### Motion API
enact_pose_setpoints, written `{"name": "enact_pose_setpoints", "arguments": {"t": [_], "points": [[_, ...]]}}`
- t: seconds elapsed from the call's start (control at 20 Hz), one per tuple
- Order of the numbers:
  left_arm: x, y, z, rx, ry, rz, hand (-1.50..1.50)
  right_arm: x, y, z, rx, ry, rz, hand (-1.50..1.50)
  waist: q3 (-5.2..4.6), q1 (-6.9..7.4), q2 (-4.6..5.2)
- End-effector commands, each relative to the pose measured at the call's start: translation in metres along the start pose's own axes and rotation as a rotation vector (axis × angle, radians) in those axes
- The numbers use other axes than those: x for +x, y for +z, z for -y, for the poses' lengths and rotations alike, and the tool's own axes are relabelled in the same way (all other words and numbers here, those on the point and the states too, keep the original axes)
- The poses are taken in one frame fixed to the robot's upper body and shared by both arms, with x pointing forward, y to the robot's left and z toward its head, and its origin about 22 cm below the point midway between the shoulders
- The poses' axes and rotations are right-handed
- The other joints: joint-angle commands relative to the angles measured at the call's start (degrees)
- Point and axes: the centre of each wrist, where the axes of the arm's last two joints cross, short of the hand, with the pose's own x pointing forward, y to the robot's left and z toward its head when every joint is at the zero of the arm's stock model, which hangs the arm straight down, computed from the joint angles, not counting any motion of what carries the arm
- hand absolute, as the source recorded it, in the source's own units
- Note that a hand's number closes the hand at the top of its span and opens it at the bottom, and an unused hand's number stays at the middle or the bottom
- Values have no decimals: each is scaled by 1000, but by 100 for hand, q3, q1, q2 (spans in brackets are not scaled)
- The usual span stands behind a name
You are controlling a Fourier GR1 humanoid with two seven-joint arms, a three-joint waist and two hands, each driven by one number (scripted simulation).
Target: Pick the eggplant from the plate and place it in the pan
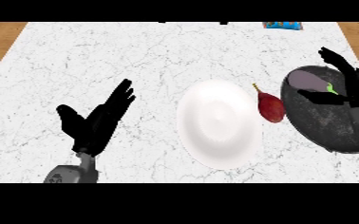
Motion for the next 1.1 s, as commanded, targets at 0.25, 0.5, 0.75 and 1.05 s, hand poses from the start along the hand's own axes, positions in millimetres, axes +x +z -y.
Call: {"name": "enact_pose_setpoints", "arguments": {"t": [0.25,0.5,0.75,1.05], "points": [[-3,4,-3,1,-9,1,0,-25,21,67,15,-347,-77,-150,13,4,12],[3,-2,-10,11,-4,7,0,-39,44,98,142,-431,-65,-150,15,-19,11],[-1,1,-6,-8,32,-3,0,-45,64,137,193,-467,-18,-150,28,-13,11],[3,-3,3,-7,6,-2,0,-50,80,155,233,-478,3,-150,36,-79,-5]]}}
